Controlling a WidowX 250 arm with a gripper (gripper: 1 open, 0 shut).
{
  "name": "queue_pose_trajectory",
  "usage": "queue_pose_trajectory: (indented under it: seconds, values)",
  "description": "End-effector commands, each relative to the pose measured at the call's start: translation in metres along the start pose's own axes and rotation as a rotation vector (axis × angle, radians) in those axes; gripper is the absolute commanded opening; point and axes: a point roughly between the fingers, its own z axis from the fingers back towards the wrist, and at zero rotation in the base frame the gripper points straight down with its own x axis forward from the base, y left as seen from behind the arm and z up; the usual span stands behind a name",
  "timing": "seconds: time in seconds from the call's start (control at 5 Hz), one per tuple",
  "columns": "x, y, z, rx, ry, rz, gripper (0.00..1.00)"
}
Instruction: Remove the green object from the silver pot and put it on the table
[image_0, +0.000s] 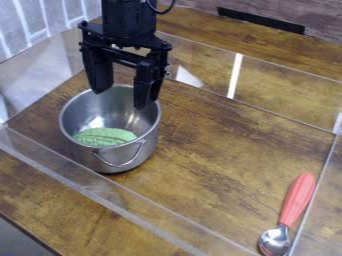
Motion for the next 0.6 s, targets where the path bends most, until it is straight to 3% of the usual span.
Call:
queue_pose_trajectory:
  seconds: [0.0, 0.4]
  values:
    - [-0.01, 0.004, -0.008, 0.001, 0.025, 0.032, 1.0]
    - [0.001, 0.029, -0.028, 0.001, -0.03, 0.075, 1.0]
